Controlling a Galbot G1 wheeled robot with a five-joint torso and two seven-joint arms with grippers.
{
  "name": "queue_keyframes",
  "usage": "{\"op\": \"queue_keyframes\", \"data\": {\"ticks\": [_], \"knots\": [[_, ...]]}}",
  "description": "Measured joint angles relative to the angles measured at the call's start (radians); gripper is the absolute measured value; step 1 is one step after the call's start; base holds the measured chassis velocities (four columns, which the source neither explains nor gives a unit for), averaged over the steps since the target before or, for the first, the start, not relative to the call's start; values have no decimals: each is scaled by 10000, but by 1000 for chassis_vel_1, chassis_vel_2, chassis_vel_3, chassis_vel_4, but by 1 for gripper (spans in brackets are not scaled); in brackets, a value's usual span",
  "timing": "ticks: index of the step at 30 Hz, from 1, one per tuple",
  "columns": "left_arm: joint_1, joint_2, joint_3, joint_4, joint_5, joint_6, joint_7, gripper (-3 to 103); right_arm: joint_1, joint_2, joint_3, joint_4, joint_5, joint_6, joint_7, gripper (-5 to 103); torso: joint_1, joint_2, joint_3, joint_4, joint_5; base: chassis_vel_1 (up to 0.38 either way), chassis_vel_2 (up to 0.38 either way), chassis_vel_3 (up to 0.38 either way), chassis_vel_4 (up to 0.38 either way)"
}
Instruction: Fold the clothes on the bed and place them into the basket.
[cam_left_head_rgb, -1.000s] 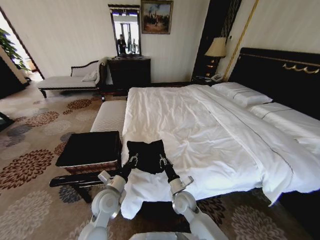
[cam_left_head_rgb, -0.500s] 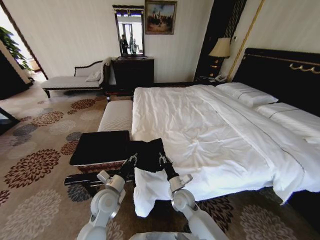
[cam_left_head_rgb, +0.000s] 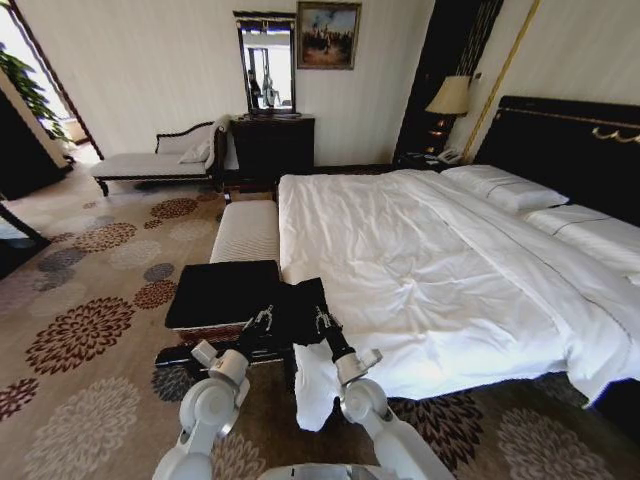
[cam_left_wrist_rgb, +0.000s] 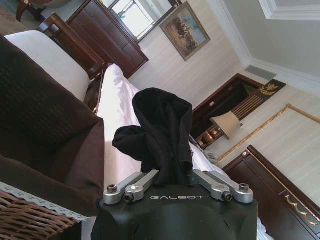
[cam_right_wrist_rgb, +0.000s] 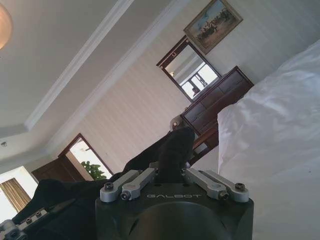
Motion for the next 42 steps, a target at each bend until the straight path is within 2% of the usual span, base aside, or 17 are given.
{"op": "queue_keyframes", "data": {"ticks": [29,42], "knots": [[30,134,11,48,-8,-75,53,9,96,228,-78,-348,-68,83,16,9,-1,0,0,1,0,27,24,-25,-25],[-46,42,62,195,6,-86,62,9,359,372,-107,-398,-28,540,512,9,0,0,0,1,0,0,0,0,0]]}}
